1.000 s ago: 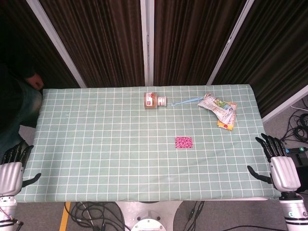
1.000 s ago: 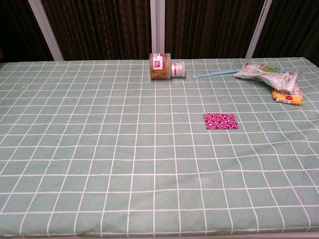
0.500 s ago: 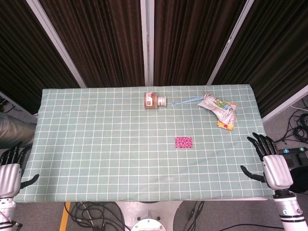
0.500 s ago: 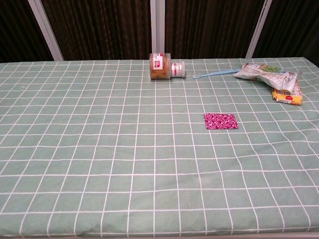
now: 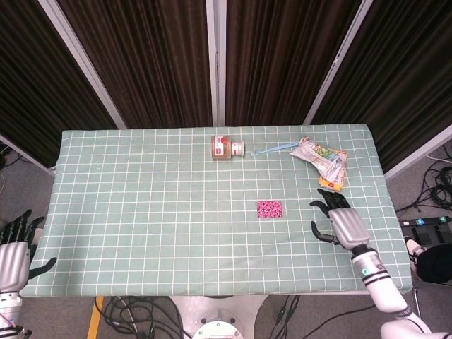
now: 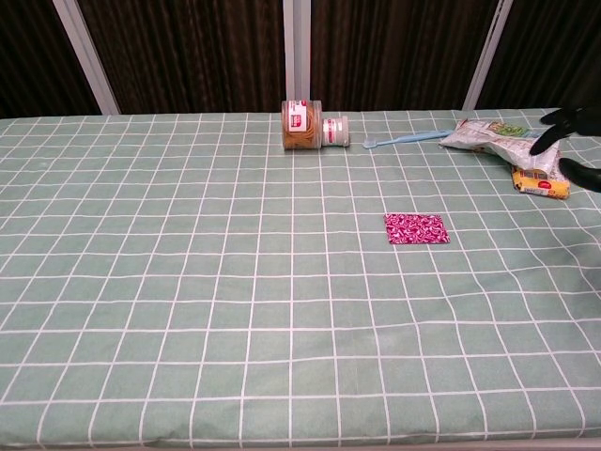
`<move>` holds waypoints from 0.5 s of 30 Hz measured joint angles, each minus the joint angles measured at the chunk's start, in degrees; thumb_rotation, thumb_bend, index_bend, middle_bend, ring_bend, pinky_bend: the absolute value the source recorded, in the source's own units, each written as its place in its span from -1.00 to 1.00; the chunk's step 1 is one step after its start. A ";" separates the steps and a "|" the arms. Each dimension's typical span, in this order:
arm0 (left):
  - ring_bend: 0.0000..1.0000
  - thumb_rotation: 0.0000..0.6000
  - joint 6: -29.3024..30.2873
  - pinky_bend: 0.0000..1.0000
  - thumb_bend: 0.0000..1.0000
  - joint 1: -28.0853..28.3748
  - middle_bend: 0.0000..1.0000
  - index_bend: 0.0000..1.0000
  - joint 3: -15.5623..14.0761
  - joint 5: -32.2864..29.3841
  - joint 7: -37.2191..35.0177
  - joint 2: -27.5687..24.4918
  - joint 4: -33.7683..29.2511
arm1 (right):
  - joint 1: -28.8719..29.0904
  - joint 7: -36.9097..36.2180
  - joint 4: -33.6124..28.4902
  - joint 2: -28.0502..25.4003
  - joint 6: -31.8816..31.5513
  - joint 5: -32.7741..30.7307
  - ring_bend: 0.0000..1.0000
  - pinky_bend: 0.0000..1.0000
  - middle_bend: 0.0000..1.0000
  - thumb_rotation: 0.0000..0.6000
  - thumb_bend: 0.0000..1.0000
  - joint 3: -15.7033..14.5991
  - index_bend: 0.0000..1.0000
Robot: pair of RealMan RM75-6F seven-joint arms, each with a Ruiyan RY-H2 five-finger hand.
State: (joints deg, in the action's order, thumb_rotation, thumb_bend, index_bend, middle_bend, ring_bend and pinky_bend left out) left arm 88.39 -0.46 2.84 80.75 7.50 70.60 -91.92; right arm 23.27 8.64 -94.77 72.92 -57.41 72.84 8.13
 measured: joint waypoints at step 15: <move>-0.79 1.00 -0.07 -0.75 -0.65 -0.85 -0.71 -0.55 -0.32 -0.78 -0.56 0.02 0.68 | 12.30 6.03 19.71 18.31 12.79 -11.60 -1.00 -1.00 -0.99 -0.71 -0.07 1.86 -0.50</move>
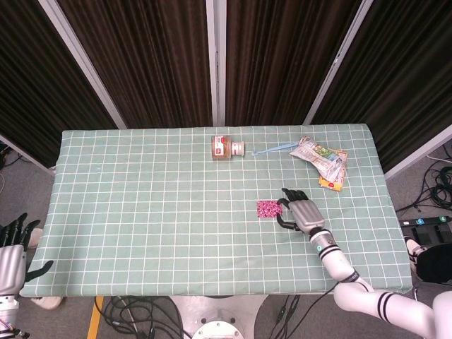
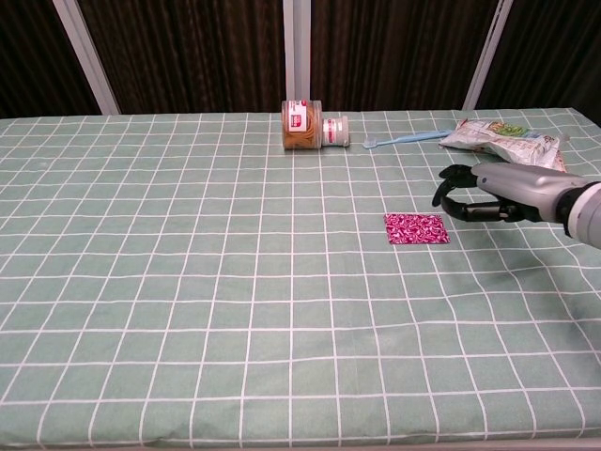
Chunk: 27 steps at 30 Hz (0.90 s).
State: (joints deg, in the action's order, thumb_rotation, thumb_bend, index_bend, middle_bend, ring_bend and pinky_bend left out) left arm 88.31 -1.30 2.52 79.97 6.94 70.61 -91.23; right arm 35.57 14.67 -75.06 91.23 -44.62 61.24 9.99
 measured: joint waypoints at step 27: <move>-0.79 1.00 -0.74 -0.75 -0.65 0.32 -0.71 -0.55 0.17 0.07 0.65 0.08 -0.07 | 2.66 -2.21 4.55 2.95 3.12 1.78 -1.00 -1.00 -0.99 -0.71 -0.08 -4.03 -0.50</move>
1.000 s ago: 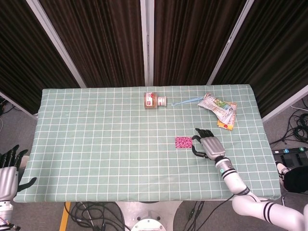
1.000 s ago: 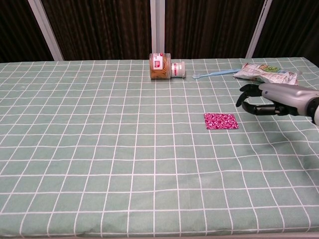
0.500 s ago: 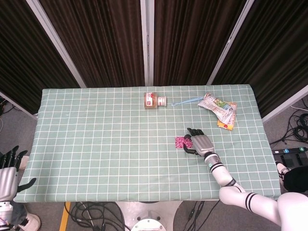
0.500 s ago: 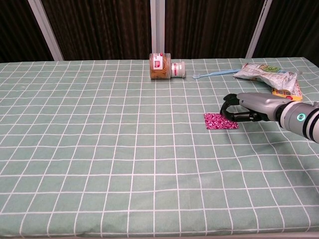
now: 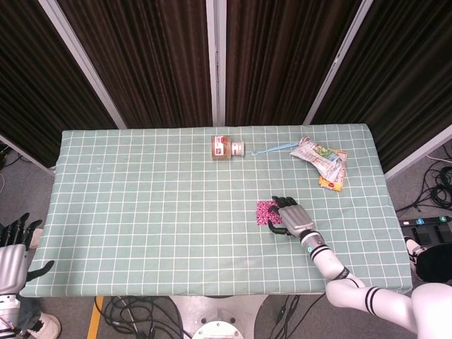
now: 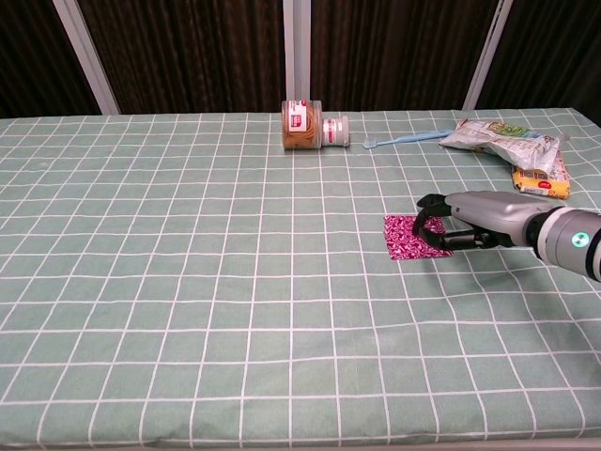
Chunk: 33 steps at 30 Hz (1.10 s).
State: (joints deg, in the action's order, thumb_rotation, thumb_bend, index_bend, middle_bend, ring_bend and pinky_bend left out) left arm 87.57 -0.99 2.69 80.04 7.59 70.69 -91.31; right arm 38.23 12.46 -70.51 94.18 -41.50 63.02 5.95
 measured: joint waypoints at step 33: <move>-0.79 1.00 0.06 -0.75 -0.65 -0.48 -0.71 -0.55 -0.30 0.01 -1.02 0.37 0.90 | -0.38 5.69 -7.37 -3.04 -3.10 0.50 -1.00 -1.00 -1.00 -0.72 -0.08 -3.27 -0.50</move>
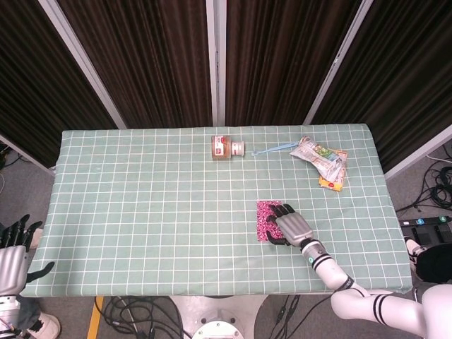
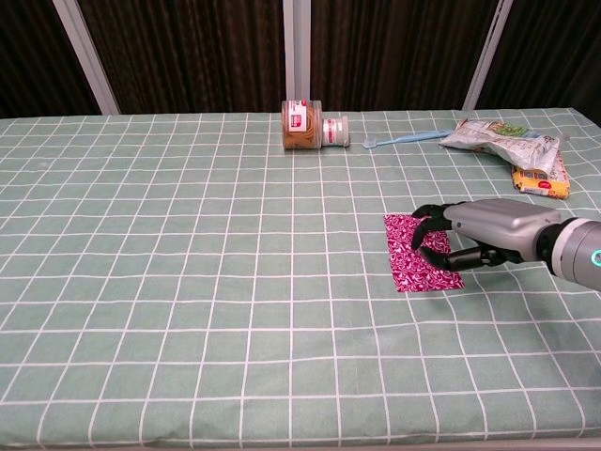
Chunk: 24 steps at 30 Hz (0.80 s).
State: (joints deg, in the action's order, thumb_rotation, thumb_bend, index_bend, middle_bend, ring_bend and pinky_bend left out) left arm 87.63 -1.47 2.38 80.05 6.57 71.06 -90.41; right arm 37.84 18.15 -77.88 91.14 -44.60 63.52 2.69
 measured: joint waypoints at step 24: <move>-0.79 1.00 -0.04 -0.75 -0.65 0.09 -0.71 -0.55 -0.01 0.49 -0.22 0.30 0.31 | -1.68 0.68 -3.65 -2.52 -2.33 0.55 -1.00 -1.00 -0.99 -0.70 -0.08 -1.61 -0.50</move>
State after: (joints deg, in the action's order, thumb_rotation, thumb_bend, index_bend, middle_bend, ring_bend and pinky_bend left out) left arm 87.58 -1.37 2.37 80.54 6.35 71.36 -90.10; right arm 36.17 18.83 -81.53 88.62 -46.92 64.07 1.08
